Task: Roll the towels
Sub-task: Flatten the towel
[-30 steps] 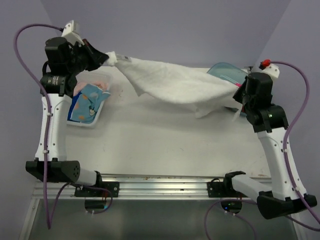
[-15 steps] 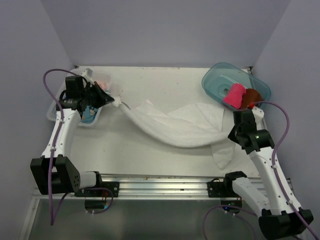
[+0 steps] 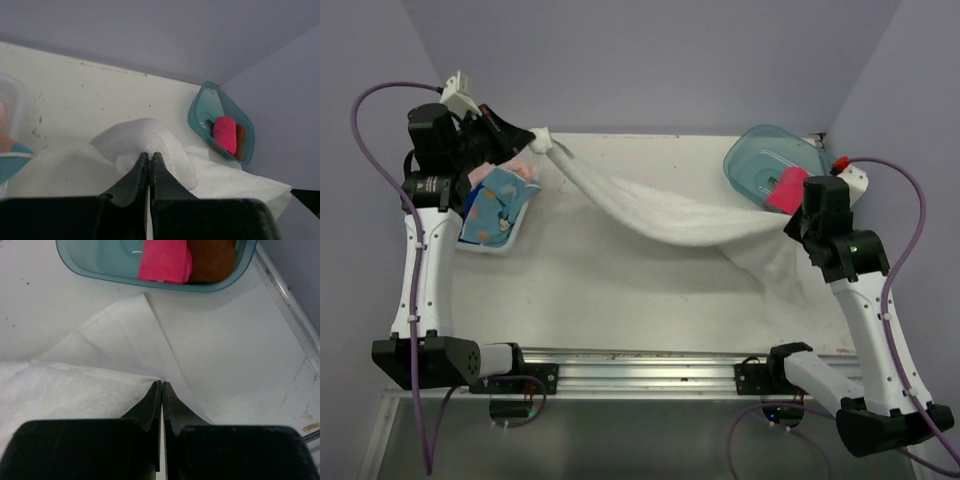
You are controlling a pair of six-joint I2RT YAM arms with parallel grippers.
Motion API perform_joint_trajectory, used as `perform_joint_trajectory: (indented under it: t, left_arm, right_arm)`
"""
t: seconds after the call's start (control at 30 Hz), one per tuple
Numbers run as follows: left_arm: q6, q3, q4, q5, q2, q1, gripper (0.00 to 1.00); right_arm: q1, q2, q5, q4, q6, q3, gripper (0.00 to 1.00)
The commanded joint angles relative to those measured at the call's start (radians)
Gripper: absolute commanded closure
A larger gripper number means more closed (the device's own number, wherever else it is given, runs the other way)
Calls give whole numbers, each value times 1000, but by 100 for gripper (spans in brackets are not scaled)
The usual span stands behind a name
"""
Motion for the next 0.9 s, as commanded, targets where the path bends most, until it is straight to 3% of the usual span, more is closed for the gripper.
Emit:
perform_joint_trajectory:
  t: [0.0, 0.23, 0.37, 0.5, 0.7, 0.87]
  left_arm:
    - [-15, 126, 39, -26, -68, 12, 100]
    - [-20, 169, 16, -69, -13, 11, 100]
    - [-66, 193, 128, -66, 157, -3, 100]
    - [-24, 320, 70, -153, 317, -66, 100]
    - [-6, 330, 88, -155, 313, -107, 100]
    - [5, 440, 47, -126, 348, -107, 100]
  right_arm:
    - [-4, -56, 83, 2, -36, 66, 100]
    - [-4, -127, 100, -58, -27, -19, 100]
    - [-4, -96, 101, 9, -8, -102, 100]
    - [-4, -21, 100, 34, 2, -137, 100]
    - [-4, -13, 95, 51, -17, -107, 100]
    - [-5, 31, 110, 45, -53, 8, 100]
